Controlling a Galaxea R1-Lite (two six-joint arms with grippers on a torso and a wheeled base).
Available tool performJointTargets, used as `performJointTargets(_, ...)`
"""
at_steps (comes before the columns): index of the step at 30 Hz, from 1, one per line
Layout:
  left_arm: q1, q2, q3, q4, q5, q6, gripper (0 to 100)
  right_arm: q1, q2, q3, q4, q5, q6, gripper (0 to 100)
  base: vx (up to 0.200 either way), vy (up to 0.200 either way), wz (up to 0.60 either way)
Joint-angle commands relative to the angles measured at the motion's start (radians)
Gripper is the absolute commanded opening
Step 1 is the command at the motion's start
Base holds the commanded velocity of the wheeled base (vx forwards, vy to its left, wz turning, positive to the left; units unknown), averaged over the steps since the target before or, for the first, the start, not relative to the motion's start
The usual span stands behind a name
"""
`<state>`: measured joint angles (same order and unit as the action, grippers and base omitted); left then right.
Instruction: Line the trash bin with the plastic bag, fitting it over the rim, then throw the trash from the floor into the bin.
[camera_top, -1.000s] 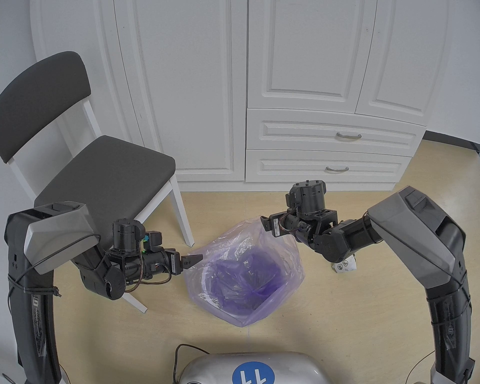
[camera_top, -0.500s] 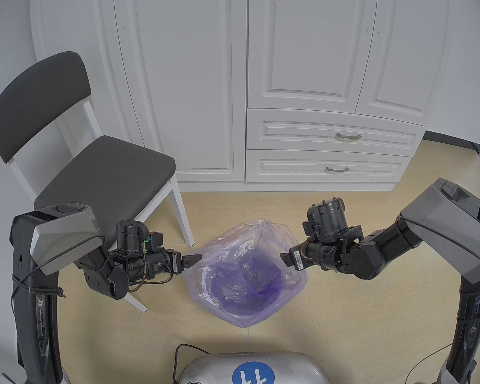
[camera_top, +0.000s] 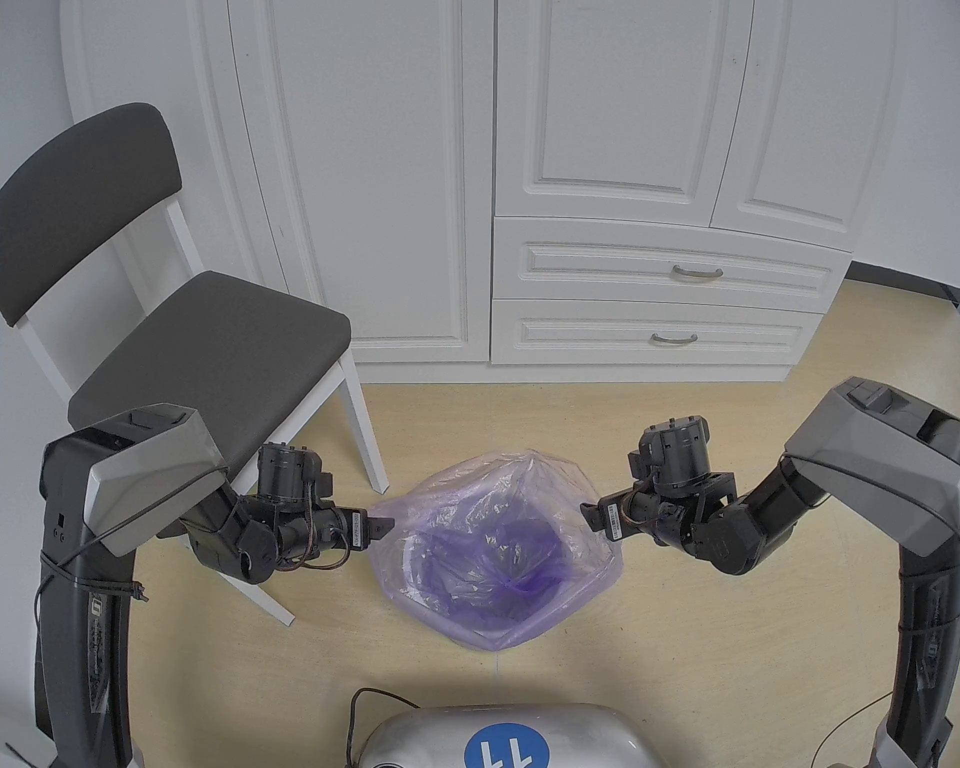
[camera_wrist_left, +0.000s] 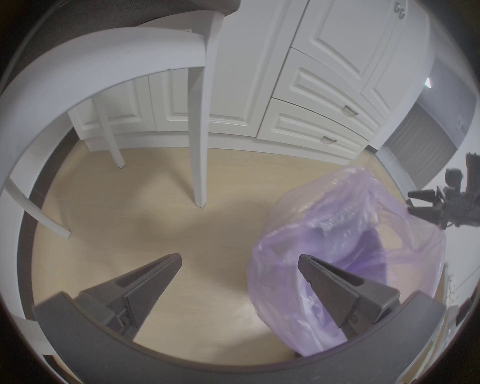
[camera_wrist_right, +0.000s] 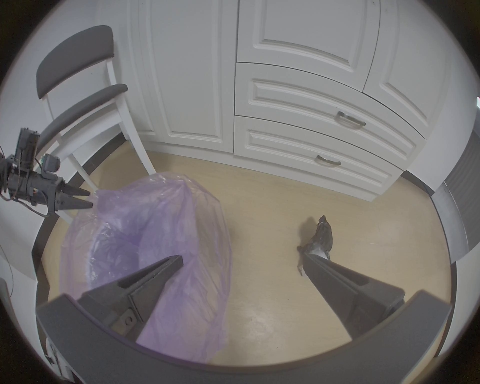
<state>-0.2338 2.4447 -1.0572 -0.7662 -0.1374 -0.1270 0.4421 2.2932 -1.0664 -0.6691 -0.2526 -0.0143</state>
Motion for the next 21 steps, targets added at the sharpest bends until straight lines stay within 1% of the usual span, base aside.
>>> performJointTargets(1, -0.021, 0.03, -0.104, 0.07, 0.082, -0.014, 100, -0.065, 0.17, 0.002, -0.104, 0.001, 0.002, 100, 0.0, 0.0, 0.0)
performJointTargets(4, -0.022, 0.037, -0.113, 0.07, 0.094, -0.019, 100, -0.076, 0.209, 0.002, -0.165, 0.006, 0.004, 100, 0.0, 0.0, 0.0)
performJointTargets(5, -0.022, 0.045, -0.129, 0.073, 0.104, -0.02, 100, -0.077, 0.238, 0.0, -0.205, 0.015, 0.02, 100, 0.0, 0.0, 0.0)
performJointTargets(6, -0.022, 0.045, -0.129, 0.073, 0.104, -0.02, 100, -0.077, 0.238, 0.0, -0.205, 0.015, 0.02, 100, 0.0, 0.0, 0.0)
performJointTargets(8, -0.036, 0.068, -0.155, 0.07, 0.15, -0.034, 100, -0.077, 0.302, -0.018, -0.291, 0.024, 0.091, 100, 0.0, 0.0, 0.0)
performJointTargets(9, -0.042, 0.076, -0.167, 0.068, 0.17, -0.043, 100, -0.077, 0.325, -0.03, -0.328, 0.026, 0.112, 100, 0.0, 0.0, 0.0)
performJointTargets(11, -0.048, 0.086, -0.182, 0.07, 0.188, -0.057, 100, -0.077, 0.336, -0.043, -0.351, 0.035, 0.142, 100, 0.0, 0.0, 0.0)
performJointTargets(12, -0.056, 0.1, -0.199, 0.068, 0.202, -0.066, 100, -0.077, 0.342, -0.049, -0.366, 0.053, 0.181, 100, 0.0, 0.0, 0.0)
performJointTargets(14, -0.062, 0.112, -0.213, 0.07, 0.214, -0.074, 100, -0.079, 0.339, -0.05, -0.359, 0.065, 0.204, 100, 0.0, 0.0, 0.0)
performJointTargets(17, -0.062, 0.114, -0.216, 0.076, 0.214, -0.075, 100, -0.082, 0.339, -0.052, -0.357, 0.07, 0.211, 100, 0.0, 0.0, 0.0)
performJointTargets(19, -0.062, 0.122, -0.228, 0.079, 0.216, -0.077, 100, -0.086, 0.339, -0.063, -0.351, 0.088, 0.211, 100, 0.0, 0.0, 0.0)
performJointTargets(21, -0.059, 0.126, -0.236, 0.084, 0.217, -0.077, 100, -0.088, 0.338, -0.076, -0.314, 0.093, 0.212, 100, 0.0, 0.0, 0.0)
